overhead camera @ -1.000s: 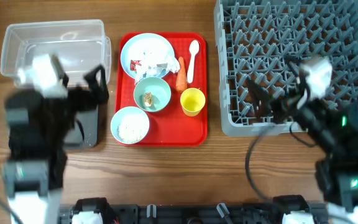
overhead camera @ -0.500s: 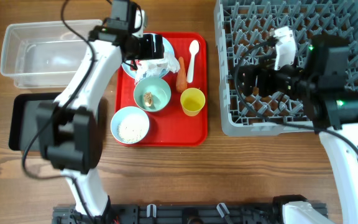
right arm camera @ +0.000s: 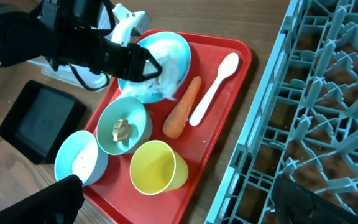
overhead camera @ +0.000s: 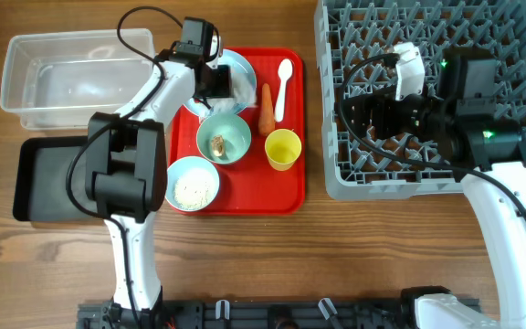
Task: Sort waste into correct bins and load items into the dishwasher rack
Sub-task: 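Reach the left gripper to the white plate and grasp the crumpled tissue, then carry the tissue left over the clear plastic bin and release it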
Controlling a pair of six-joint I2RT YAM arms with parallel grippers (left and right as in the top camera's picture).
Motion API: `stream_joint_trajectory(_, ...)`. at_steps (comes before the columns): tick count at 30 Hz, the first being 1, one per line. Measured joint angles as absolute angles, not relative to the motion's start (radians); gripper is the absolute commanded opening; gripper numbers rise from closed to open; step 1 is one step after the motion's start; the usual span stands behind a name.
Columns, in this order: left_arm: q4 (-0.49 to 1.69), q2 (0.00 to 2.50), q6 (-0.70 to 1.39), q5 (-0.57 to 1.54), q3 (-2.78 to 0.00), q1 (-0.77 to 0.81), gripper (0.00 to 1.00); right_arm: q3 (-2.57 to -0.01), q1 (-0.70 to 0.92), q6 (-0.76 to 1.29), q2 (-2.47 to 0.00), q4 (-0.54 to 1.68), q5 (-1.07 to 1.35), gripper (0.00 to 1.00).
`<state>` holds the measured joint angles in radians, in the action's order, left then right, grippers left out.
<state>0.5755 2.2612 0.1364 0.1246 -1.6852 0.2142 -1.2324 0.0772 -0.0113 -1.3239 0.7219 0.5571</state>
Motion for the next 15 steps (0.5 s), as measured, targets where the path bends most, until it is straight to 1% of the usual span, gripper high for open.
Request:
stream_joint_trajectory(7, 0.596, 2.267, 0.136, 0.129, -1.701, 0.215, 0.04, -1.232, 0.077, -0.011, -1.324, 0.722, 0.557, 1.0)
stream_joint_trajectory(11, 0.701, 2.249, 0.169, 0.128, -1.777, 0.212, 0.04, -1.232, 0.077, -0.011, -1.324, 0.722, 0.557, 1.0)
stream_joint_trajectory(15, 0.756, 2.096, 0.205, 0.129, -1.84, 0.171, 0.04, -1.232, 0.077, -0.011, -1.324, 0.722, 0.557, 1.0)
